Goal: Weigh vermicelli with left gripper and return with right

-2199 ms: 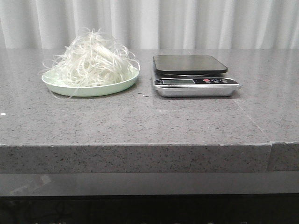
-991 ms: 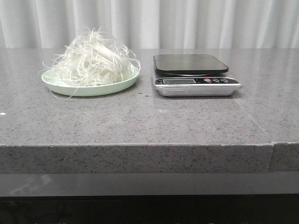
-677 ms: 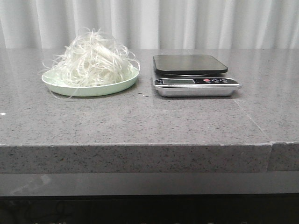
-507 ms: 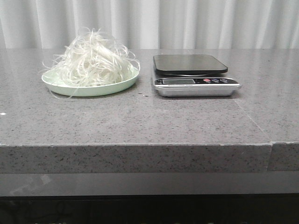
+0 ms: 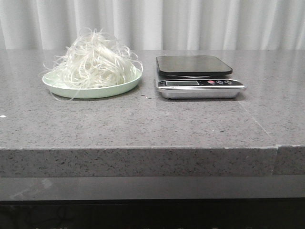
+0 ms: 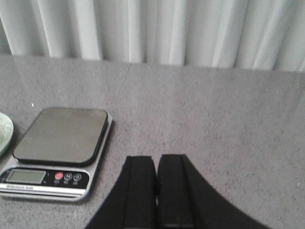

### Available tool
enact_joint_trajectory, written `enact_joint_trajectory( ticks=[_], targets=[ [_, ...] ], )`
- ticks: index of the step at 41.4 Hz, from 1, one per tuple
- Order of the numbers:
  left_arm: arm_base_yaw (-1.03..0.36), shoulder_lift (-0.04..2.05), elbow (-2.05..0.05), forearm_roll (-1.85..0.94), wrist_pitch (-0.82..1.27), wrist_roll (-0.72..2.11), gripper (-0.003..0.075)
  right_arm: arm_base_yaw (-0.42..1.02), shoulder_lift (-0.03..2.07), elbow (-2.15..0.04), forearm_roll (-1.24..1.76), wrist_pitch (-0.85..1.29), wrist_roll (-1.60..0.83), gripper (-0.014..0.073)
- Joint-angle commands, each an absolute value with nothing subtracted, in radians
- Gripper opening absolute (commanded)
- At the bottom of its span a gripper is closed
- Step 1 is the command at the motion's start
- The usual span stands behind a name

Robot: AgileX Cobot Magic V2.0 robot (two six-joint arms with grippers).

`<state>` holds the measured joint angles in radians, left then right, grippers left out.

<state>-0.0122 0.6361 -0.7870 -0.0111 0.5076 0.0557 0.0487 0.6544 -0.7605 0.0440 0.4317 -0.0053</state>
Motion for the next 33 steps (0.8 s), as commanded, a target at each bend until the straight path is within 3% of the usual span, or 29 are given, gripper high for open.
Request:
enact_joint_trajectory(
  ticks=[1,15,19,22,27,30,33],
  targets=[
    [-0.013,0.690,-0.817,-0.020,0.470,0.046,0.0142,0.042,0.706,-0.792,0.045,0.367,-0.013,0.0159],
    [-0.013,0.846,-0.817,-0.059,0.553,0.046,0.0142,0.042,0.851,-0.792,0.045,0.449,-0.013,0.0159],
    [-0.013,0.877,-0.817,-0.059,0.548,0.046,0.0167,0.042,0.872,-0.792,0.045,0.463,-0.013,0.0222],
    [-0.013,0.897,-0.817,-0.059,0.534,0.046,0.0240,0.042,0.880,-0.792,0.045,0.465,-0.013,0.0348],
    [-0.017,0.914,-0.817,-0.059,0.500,0.055,0.0440,0.042,0.880,-0.792,0.045,0.464,-0.013,0.0544],
    [-0.041,0.927,-0.817,-0.059,0.476,0.055,0.0525,0.042,0.880,-0.792,0.045,0.464,-0.013,0.0577],
    [-0.083,0.947,-0.827,-0.059,0.467,0.055,0.0533,0.042,0.880,-0.792,0.045,0.462,-0.013,0.0577]
  ],
)
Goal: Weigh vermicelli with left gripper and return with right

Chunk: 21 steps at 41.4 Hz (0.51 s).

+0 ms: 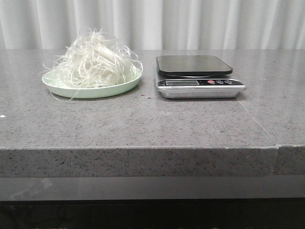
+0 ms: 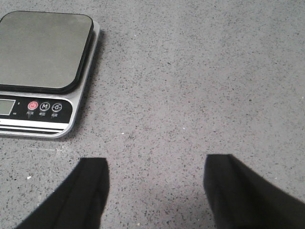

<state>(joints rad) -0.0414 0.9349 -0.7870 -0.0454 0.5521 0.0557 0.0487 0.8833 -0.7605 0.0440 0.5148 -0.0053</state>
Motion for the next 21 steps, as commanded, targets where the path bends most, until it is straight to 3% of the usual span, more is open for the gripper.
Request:
enact_joint_trajectory(
  ticks=[1,10,21],
  targets=[
    [-0.098,0.956,-0.835,-0.059,0.467,0.055,0.0533,0.042,0.880,-0.792,0.045,0.462,-0.013,0.0577],
    [-0.280,1.089,-0.940,-0.059,0.466,0.055,0.0532,0.042,0.880,-0.792,0.045,0.458,-0.013,0.0577],
    [-0.407,1.302,-1.116,-0.062,0.458,0.055,0.0532,0.042,0.880,-0.792,0.045,0.461,-0.013,0.0577]
  ],
)
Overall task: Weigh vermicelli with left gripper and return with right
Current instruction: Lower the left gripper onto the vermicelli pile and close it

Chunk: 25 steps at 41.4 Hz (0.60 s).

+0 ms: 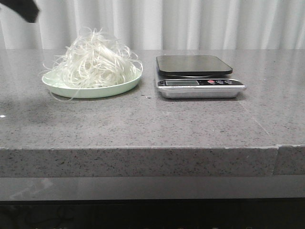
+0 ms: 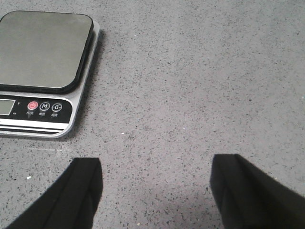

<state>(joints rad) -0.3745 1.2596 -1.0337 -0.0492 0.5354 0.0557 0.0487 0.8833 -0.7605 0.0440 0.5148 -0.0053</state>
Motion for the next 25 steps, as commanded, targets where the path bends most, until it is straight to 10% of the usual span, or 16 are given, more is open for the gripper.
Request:
enact_joint_trajectory(
  ticks=[1,25],
  targets=[
    [-0.413,1.320,-1.131,-0.062,0.453,0.055,0.0532,0.042,0.880,-0.792,0.045,0.461,-0.013,0.0577],
    [-0.447,1.635,-1.411,-0.066,0.408,0.053,0.0601,0.042,0.880,-0.792,0.045,0.473,-0.013,0.0577]
  ],
)
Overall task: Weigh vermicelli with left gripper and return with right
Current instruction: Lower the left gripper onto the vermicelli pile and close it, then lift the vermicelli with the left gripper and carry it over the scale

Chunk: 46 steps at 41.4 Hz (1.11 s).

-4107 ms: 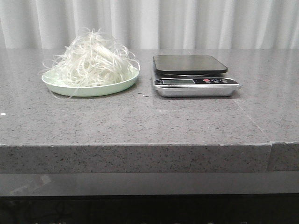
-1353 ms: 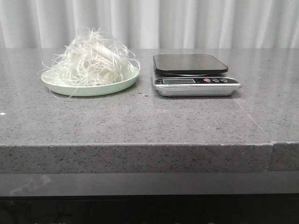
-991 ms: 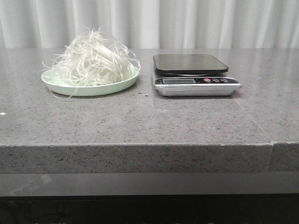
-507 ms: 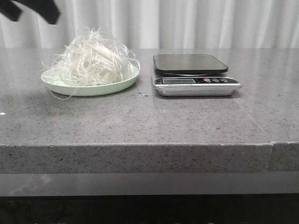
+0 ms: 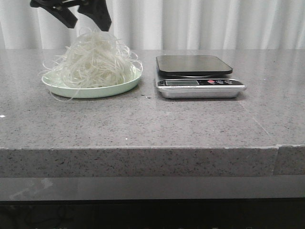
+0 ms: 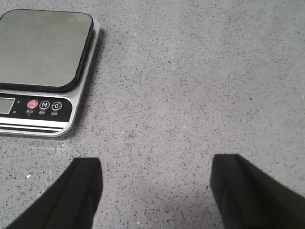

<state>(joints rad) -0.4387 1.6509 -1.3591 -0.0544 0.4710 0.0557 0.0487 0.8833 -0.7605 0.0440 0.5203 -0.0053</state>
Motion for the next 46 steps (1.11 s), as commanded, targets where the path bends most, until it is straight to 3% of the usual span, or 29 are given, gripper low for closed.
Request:
enact_joint_trajectory(
  ticks=[1,17,35,41,46],
  targets=[
    [-0.447,1.644,-1.412,-0.066,0.408,0.053,0.0611,0.042,0.880,-0.792,0.045,0.473,-0.013,0.0577],
    [-0.447,1.717,-1.413,-0.066,0.451,0.053,0.0610,0.042,0.880,-0.792,0.045,0.473,-0.013,0.0577],
    [-0.447,1.712,-1.413,-0.066,0.499,0.053,0.0212,0.042,0.880,-0.792,0.045,0.476,-0.013,0.0577],
    [-0.447,1.691,-1.417,-0.066,0.499,0.053,0.0141,0.042,0.880,-0.792,0.045,0.476,-0.013,0.0577],
    [-0.447,1.654,-1.429,-0.066,0.502,0.053,0.0142,0.042,0.880,-0.792,0.045,0.476,-0.013,0.0577]
  ],
)
